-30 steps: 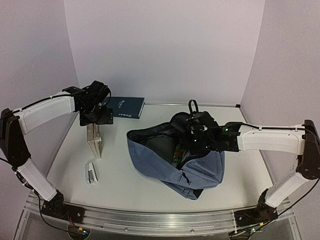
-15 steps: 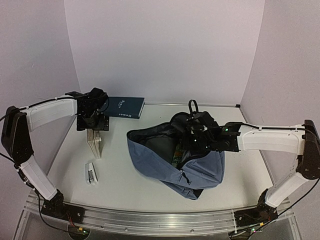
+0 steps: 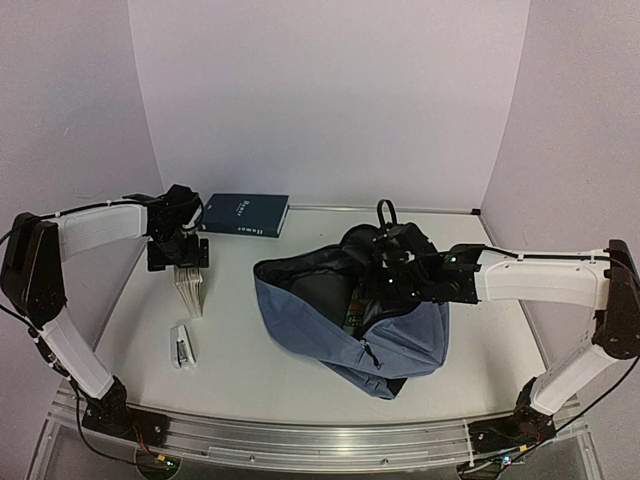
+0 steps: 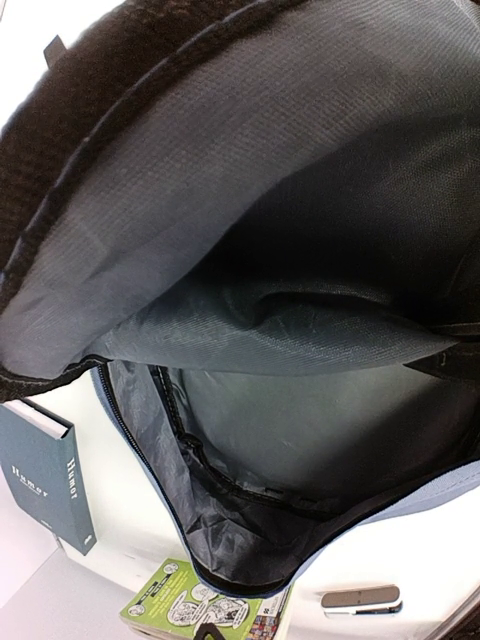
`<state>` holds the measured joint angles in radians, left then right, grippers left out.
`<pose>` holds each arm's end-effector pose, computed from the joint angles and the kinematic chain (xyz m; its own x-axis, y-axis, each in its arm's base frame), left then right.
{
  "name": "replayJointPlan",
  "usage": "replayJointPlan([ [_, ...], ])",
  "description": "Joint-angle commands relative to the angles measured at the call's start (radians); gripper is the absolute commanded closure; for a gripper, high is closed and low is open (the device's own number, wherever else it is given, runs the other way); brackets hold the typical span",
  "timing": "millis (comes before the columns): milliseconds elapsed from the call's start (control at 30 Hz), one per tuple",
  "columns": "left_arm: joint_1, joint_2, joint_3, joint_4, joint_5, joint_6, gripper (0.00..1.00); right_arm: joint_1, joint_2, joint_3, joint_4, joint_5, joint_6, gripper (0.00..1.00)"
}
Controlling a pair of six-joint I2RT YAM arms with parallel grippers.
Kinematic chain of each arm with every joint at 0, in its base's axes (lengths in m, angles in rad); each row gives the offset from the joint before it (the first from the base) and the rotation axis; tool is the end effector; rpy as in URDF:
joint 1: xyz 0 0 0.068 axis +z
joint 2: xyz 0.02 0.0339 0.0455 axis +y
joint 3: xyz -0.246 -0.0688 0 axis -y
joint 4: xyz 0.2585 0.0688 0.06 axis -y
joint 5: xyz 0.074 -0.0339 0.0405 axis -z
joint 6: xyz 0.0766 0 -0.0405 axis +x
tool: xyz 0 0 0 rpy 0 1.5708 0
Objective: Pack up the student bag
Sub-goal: Pick up the book from the center of the board.
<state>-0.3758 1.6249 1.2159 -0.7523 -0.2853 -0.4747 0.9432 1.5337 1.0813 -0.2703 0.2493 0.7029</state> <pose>0.3363 -0.1095 0.1761 -0.8723 -0.1273 -0.4721 -0.1695 0.9844 0.0476 0.2389 0.2971 0.2023 -0.7332 0.0562 -0.6777 -0.2645 0.8945 0.3603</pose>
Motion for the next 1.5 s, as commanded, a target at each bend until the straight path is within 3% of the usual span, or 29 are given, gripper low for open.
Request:
replayJointPlan([
  [0, 0.014, 0.002, 0.000, 0.064, 0.052, 0.017, 0.06, 0.006, -0.029, 0.019, 0.056, 0.029, -0.014, 1.00],
  [233, 0.017, -0.007, -0.009, 0.082, 0.026, 0.013, 0.44, 0.006, -0.029, 0.017, 0.056, 0.030, -0.013, 1.00],
  [567, 0.029, -0.018, -0.014, 0.064, 0.010, -0.002, 0.75, 0.005, -0.035, 0.014, 0.056, 0.029, -0.012, 1.00],
  [800, 0.031, -0.113, -0.048, 0.085, 0.005, -0.038, 0.99, 0.006, -0.043, 0.014, 0.055, 0.031, -0.011, 1.00],
  [900, 0.030, -0.198, -0.077, 0.125, 0.072, -0.050, 1.00, 0.005, -0.044, 0.016, 0.055, 0.028, -0.016, 1.00],
  [1000, 0.029, -0.308, -0.116, 0.211, 0.232, -0.071, 1.00, 0.006, -0.046, 0.019, 0.056, 0.018, -0.025, 1.00],
  [1133, 0.025, -0.402, -0.153, 0.348, 0.556, -0.142, 1.00, 0.006, -0.044, 0.029, 0.056, 0.019, -0.035, 1.00],
  [1267, 0.007, -0.418, -0.169, 0.475, 0.755, -0.245, 1.00, 0.006, -0.039, 0.037, 0.056, 0.011, -0.035, 1.00],
  [1467, -0.100, -0.344, -0.168, 0.650, 0.898, -0.374, 1.00, 0.006, -0.033, 0.048, 0.056, 0.000, -0.031, 1.00],
])
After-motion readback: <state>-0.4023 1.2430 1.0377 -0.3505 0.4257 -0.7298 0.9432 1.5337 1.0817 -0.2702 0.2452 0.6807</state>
